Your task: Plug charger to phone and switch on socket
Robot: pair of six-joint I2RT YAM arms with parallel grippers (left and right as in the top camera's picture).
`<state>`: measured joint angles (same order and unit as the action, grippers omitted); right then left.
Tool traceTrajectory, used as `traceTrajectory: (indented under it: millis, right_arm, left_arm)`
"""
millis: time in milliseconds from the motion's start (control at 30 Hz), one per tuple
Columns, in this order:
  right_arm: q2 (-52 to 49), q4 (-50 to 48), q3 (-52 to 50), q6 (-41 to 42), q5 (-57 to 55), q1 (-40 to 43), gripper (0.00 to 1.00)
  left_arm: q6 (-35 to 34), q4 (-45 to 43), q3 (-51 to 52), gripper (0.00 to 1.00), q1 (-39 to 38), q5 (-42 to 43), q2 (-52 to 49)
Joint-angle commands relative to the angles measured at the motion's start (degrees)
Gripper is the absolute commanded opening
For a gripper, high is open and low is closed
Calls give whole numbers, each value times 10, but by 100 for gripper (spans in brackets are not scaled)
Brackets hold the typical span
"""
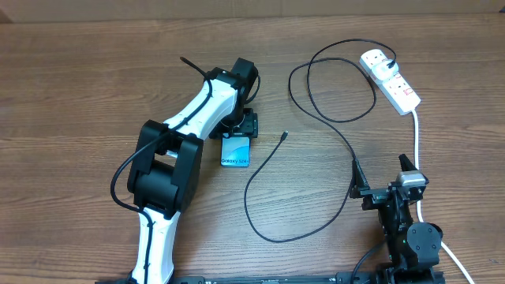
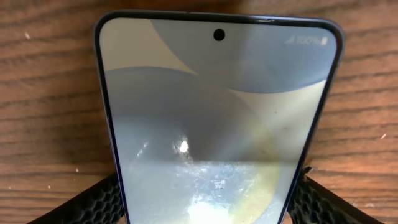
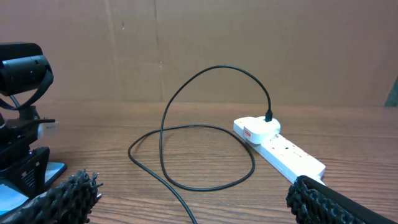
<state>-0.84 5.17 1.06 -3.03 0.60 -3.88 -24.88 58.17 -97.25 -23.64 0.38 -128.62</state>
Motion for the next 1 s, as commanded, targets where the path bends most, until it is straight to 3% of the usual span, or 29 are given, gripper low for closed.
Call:
traceTrajectory:
  millis: [0,367,500,967]
  right_arm:
    - [7,-3,-6,-2,-5,-2,100]
    - [7,-3,-6,-2,-5,-2,100]
    - [7,-3,-6,-2,-5,-2,100]
    - [7,-3,-6,-2,-5,-2,100]
  left_arm:
    - [7,-28,29,77,6,-53,-51]
    - [7,-79,29,75,21,-82,-51]
    - [8,-62,29,100,23,-75,-51]
    - [76,-45,29,93,19,-7,-51]
